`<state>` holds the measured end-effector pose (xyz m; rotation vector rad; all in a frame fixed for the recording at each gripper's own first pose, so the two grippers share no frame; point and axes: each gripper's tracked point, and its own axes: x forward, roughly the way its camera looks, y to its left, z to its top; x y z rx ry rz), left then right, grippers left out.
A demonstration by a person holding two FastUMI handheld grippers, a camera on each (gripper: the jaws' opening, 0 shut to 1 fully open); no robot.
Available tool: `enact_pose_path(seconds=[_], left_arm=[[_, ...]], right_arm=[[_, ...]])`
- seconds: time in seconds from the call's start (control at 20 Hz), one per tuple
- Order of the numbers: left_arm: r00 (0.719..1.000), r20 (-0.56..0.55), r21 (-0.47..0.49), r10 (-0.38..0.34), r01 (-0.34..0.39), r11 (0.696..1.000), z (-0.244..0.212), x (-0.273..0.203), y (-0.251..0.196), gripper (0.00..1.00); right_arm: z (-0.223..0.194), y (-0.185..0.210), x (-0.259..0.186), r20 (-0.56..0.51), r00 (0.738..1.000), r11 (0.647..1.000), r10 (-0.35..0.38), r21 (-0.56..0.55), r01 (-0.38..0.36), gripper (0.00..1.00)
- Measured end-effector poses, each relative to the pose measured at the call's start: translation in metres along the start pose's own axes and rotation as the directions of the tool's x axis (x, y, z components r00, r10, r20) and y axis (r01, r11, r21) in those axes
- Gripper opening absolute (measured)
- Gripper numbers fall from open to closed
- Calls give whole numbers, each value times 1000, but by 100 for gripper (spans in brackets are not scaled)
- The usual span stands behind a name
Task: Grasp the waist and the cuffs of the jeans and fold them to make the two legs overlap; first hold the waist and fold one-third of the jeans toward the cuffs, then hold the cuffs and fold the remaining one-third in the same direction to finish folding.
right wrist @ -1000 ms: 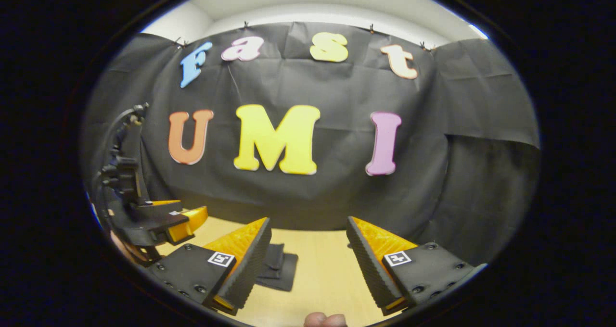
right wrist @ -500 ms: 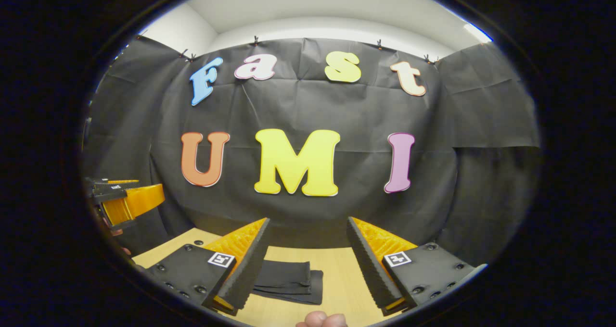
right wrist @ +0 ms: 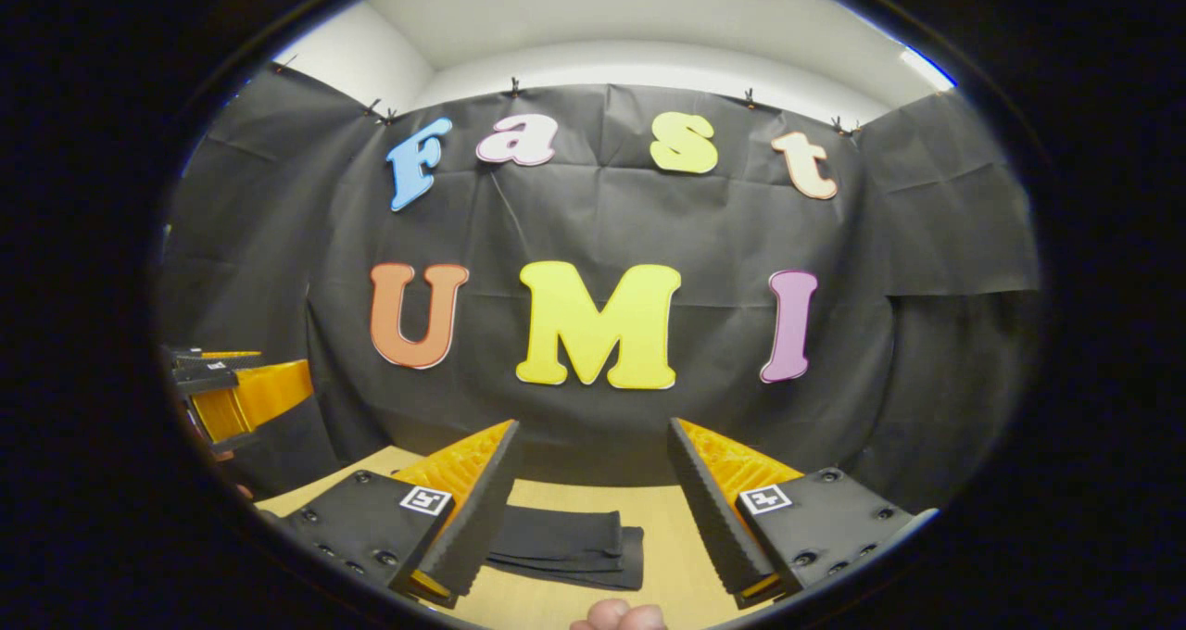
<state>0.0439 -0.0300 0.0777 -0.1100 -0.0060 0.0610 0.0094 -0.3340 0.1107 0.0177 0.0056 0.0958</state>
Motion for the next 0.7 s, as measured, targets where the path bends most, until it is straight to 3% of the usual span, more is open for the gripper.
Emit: enact_pose_path(seconds=[0.65,0.7], left_arm=[[1000,8,5,2,-2,1000,-2,0,-3,98],[1000,10,6,4,-4,1000,-3,0,-2,87]], right_arm=[[2,-2,1,8,1000,1000,-6,0,6,99],[1,-3,1,11,1000,1000,-7,1,7,99]])
